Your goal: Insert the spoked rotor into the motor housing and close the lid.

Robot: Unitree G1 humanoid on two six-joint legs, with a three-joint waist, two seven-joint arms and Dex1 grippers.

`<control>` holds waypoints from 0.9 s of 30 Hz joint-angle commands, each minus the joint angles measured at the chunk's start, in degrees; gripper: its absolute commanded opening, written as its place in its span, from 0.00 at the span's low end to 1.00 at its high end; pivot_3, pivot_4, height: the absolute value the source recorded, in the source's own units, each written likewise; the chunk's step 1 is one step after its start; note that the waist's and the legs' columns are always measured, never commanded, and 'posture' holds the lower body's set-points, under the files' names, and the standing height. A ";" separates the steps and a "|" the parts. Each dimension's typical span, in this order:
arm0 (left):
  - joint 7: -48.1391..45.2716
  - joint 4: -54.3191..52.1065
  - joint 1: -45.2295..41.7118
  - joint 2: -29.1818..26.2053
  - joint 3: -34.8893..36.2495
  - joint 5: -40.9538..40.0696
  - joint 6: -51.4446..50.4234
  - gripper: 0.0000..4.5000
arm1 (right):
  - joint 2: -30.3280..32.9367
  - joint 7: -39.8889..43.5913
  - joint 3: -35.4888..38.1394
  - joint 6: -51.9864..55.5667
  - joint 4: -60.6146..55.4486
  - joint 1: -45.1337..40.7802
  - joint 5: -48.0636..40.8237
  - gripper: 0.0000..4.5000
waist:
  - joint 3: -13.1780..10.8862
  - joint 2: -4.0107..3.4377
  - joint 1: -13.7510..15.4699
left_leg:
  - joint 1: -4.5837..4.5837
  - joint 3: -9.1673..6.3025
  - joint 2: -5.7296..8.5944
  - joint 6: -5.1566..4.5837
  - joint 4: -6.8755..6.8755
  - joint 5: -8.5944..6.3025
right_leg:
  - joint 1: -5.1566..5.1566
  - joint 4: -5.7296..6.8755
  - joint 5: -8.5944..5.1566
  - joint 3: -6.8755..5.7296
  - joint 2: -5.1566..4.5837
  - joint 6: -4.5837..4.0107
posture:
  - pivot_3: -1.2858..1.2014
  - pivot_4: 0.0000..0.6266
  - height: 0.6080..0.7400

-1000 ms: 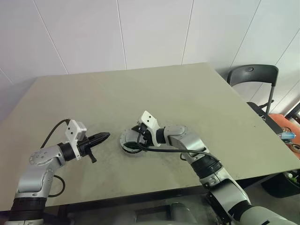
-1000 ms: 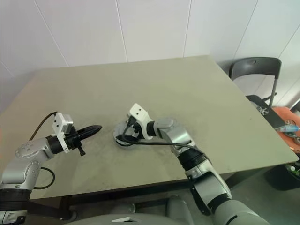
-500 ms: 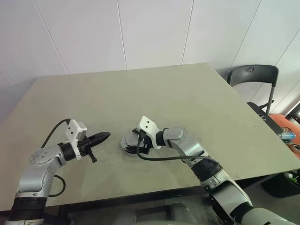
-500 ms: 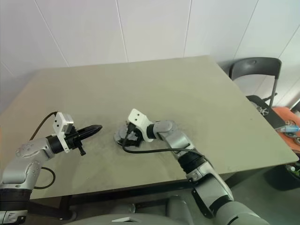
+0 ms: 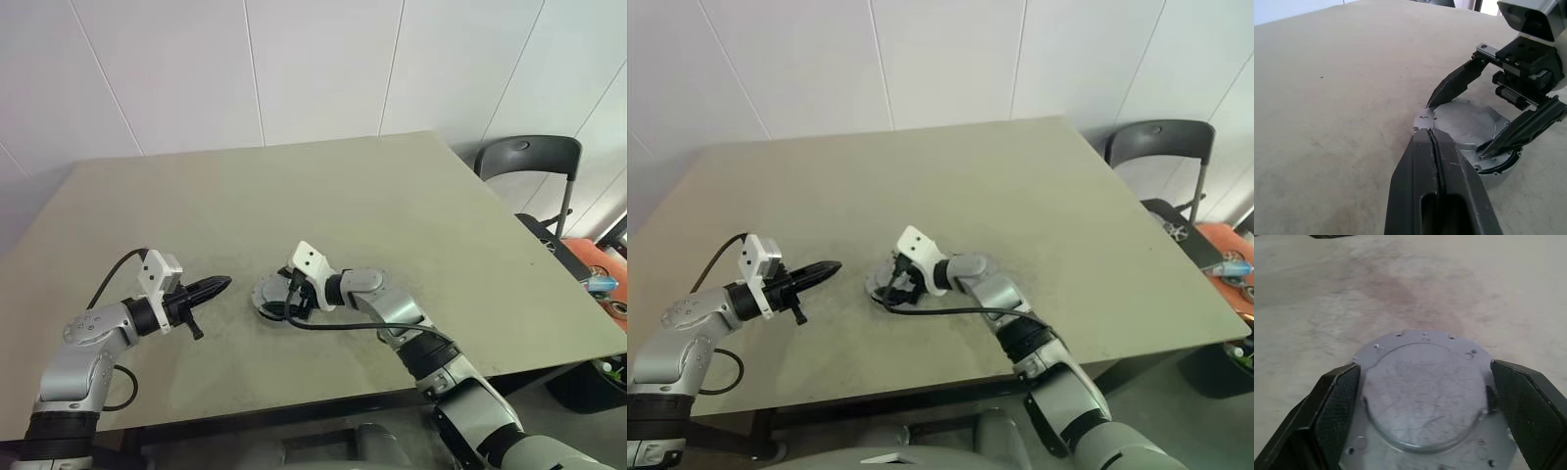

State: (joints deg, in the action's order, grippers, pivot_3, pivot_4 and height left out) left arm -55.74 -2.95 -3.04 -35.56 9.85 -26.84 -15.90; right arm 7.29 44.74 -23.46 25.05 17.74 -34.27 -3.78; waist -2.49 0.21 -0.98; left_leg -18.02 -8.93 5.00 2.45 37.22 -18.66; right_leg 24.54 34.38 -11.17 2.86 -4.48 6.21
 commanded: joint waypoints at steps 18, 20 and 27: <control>-0.32 0.16 -1.44 -0.01 0.23 0.29 1.74 0.00 | 1.46 4.70 -1.87 1.83 -2.22 0.71 0.81 0.77 | 0.01 0.01 0.03 | 0.13 -0.01 0.00 -0.01 -0.10 -0.01 | -0.12 -0.04 -0.01 0.00 0.00 0.01 | 0.52 0.00 1.00; -0.28 0.21 -1.44 0.02 0.23 0.34 1.81 0.00 | 0.89 4.15 -0.49 1.74 -1.81 0.20 0.05 0.77 | 0.01 0.01 0.04 | 0.12 0.00 0.00 -0.02 -0.11 -0.02 | -0.12 -0.05 -0.01 0.00 0.00 0.01 | 0.52 0.00 1.00; -0.21 0.26 -1.44 0.10 0.19 0.47 1.83 0.00 | -1.24 3.82 6.31 3.30 -1.05 -2.64 -5.00 0.77 | 0.00 -0.01 0.00 | 0.12 0.00 0.00 -0.01 -0.08 -0.01 | -0.11 -0.02 -0.01 0.00 0.00 0.01 | 0.52 0.00 1.00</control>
State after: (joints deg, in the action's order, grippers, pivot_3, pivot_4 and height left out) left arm -56.03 -2.26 -3.47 -35.30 9.80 -26.51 -15.21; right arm 6.85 48.26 -19.58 28.39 17.87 -34.28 -6.72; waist -2.49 0.21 -0.98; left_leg -17.90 -8.93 5.00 2.44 37.15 -18.67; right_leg 24.43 34.37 -11.18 2.86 -4.47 6.22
